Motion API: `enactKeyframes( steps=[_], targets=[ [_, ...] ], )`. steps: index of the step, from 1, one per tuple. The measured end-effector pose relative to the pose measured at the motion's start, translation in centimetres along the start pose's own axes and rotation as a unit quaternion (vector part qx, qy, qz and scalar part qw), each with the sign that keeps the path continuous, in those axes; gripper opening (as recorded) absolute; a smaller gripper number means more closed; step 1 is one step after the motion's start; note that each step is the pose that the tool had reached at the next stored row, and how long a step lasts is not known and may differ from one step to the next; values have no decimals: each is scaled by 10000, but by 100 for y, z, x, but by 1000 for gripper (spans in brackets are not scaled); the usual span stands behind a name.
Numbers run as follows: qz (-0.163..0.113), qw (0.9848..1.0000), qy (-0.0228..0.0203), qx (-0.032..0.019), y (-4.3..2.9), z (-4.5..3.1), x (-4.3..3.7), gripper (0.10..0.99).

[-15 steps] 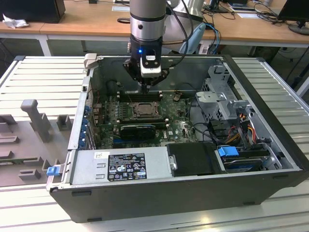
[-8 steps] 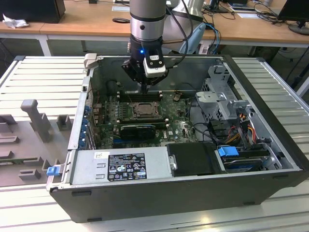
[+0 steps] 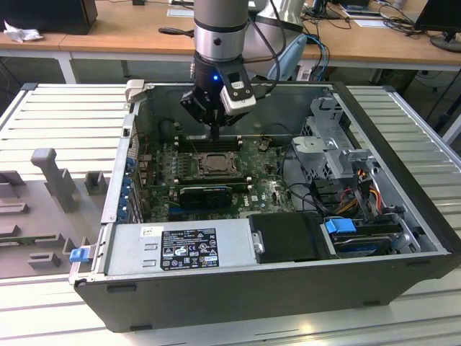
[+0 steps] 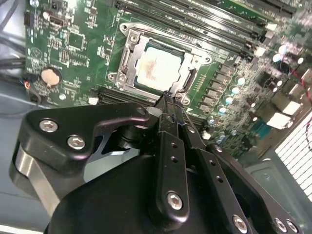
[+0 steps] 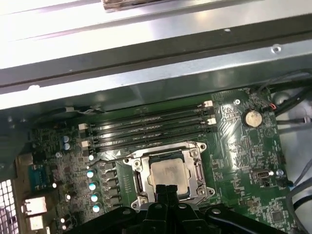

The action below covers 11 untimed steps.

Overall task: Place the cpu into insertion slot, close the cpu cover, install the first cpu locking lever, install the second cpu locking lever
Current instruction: 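Install the first cpu locking lever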

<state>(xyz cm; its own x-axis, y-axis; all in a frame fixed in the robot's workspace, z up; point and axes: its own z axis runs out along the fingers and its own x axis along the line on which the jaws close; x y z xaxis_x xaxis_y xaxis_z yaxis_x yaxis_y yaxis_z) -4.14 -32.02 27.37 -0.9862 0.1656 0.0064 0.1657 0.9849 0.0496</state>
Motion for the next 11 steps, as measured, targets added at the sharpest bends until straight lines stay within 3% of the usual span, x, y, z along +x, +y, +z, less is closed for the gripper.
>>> enactKeyframes(
  steps=[4, 11],
  targets=[
    [-351, 9994, 17, 1, -2, 1, 10, 106],
    [-357, 9994, 17, -2, -31, 2, 184, 106]
  ],
)
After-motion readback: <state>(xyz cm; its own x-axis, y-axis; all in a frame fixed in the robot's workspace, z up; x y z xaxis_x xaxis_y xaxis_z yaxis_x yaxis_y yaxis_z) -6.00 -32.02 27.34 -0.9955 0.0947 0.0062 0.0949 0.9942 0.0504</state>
